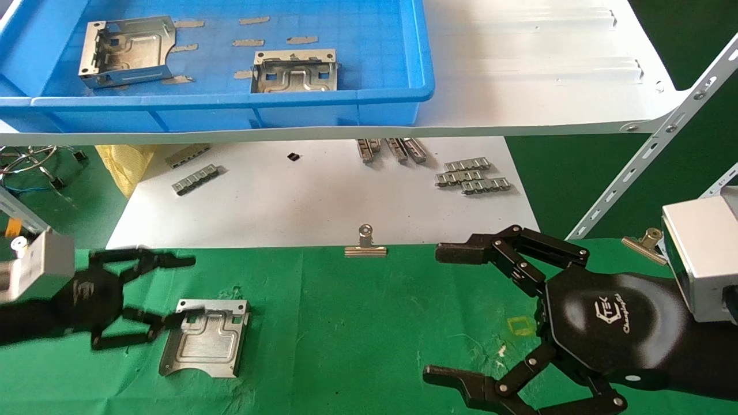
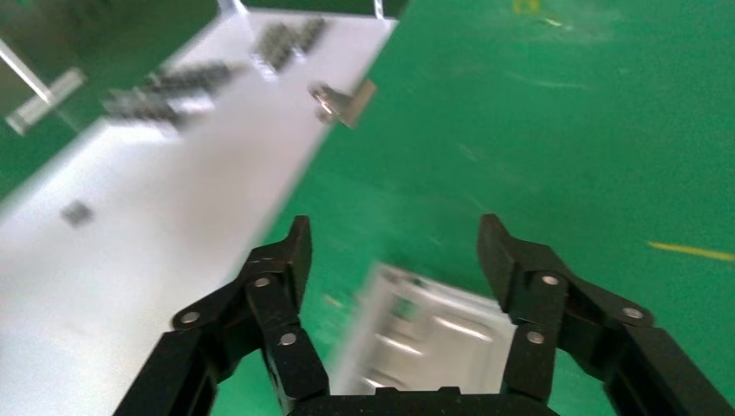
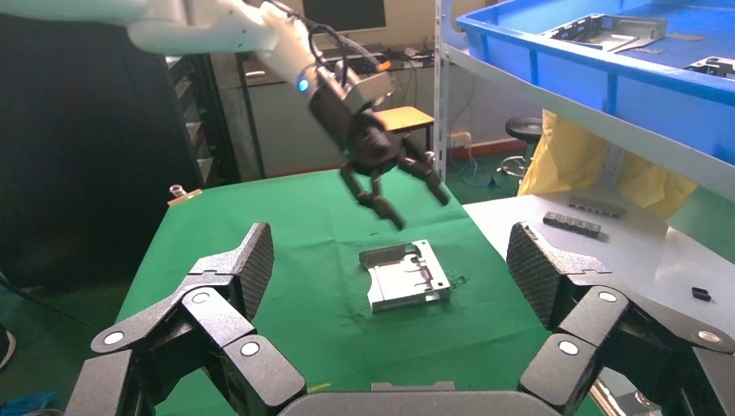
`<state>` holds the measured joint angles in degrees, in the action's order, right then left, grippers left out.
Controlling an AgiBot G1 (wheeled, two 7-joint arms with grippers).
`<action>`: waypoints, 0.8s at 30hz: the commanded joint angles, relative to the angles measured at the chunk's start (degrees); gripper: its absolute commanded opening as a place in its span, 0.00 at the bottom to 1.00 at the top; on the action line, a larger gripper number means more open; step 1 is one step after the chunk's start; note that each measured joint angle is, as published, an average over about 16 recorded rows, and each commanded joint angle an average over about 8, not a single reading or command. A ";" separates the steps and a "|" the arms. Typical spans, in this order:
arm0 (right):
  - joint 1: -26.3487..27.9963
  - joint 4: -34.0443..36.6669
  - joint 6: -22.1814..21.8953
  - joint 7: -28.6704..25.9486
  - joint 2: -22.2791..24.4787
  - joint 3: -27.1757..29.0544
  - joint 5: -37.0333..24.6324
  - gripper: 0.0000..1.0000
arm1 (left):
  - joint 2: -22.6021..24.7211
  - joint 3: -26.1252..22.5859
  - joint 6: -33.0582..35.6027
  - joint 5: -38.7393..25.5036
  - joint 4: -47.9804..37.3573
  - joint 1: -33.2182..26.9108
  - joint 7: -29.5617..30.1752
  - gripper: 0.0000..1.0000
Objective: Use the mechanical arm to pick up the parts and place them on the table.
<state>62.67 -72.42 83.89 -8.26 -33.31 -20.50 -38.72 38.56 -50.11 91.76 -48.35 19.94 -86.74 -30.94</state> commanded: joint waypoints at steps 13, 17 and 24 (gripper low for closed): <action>0.00 0.01 0.00 0.00 0.00 0.00 0.00 1.00 | -1.25 1.07 -0.20 2.71 3.14 2.76 4.55 1.00; 0.00 0.02 0.00 0.01 0.00 0.00 0.00 1.00 | -1.39 3.15 -0.57 2.94 6.32 4.17 6.89 1.00; 0.00 0.02 0.00 0.01 0.00 -0.01 0.01 1.00 | -1.67 7.17 -1.28 3.40 12.46 6.90 11.40 1.00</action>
<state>62.67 -72.40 83.89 -8.26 -33.31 -20.51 -38.72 36.89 -42.94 90.48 -44.94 32.40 -79.84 -19.54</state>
